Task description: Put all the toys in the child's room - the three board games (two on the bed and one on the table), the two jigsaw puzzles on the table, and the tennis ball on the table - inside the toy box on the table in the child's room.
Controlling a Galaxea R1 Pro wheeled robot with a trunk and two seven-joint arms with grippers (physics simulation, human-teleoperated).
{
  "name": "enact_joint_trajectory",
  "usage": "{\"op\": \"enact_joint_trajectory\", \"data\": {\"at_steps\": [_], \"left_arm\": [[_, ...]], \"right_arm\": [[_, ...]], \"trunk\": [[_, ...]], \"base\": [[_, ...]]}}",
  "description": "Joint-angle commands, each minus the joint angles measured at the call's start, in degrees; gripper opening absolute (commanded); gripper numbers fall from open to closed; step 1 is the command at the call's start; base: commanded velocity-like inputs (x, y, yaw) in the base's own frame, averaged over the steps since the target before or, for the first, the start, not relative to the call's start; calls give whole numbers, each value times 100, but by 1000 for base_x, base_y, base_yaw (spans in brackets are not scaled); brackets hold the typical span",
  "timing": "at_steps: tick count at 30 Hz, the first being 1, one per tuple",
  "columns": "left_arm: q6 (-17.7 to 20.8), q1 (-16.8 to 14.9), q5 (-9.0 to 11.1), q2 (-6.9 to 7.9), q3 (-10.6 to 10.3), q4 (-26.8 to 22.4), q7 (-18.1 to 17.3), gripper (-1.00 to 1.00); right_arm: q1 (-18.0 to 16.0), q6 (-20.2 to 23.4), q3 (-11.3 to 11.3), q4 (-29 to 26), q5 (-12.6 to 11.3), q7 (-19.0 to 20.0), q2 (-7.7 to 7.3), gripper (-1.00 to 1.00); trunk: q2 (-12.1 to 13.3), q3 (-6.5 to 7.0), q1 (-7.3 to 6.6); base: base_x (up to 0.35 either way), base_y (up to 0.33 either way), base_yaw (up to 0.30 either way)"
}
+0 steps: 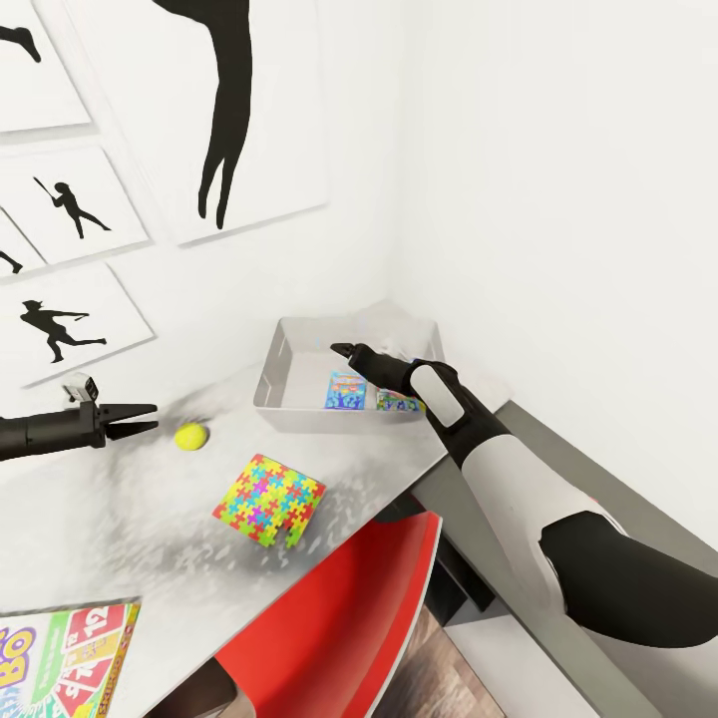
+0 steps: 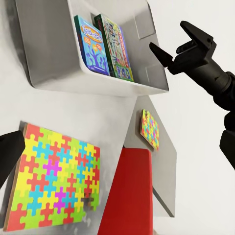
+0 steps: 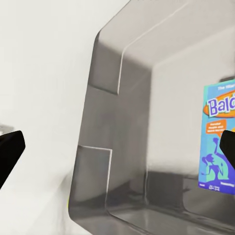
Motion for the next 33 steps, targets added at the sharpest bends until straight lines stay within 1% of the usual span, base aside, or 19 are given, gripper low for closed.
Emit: {"op": "enact_joint_trajectory", "data": {"at_steps": [1,9,33], "left_arm": [[61,-3,-5,3,-2,1,-25,100],[60,-3,-5,3,-2,0,-25,100],[58,-3,-5,11,-9,-3,-25,100]], "right_arm": [[-5,14,2,2,1,9,0,100],[-6,13,2,2,1,11,0,100],[-6,-30,2,2,1,5,0,100]], "trunk": [[-10,-8,3],[-10,40,3],[-10,266,3]], "base": [[0,0,0],[0,0,0],[0,0,0]]}}
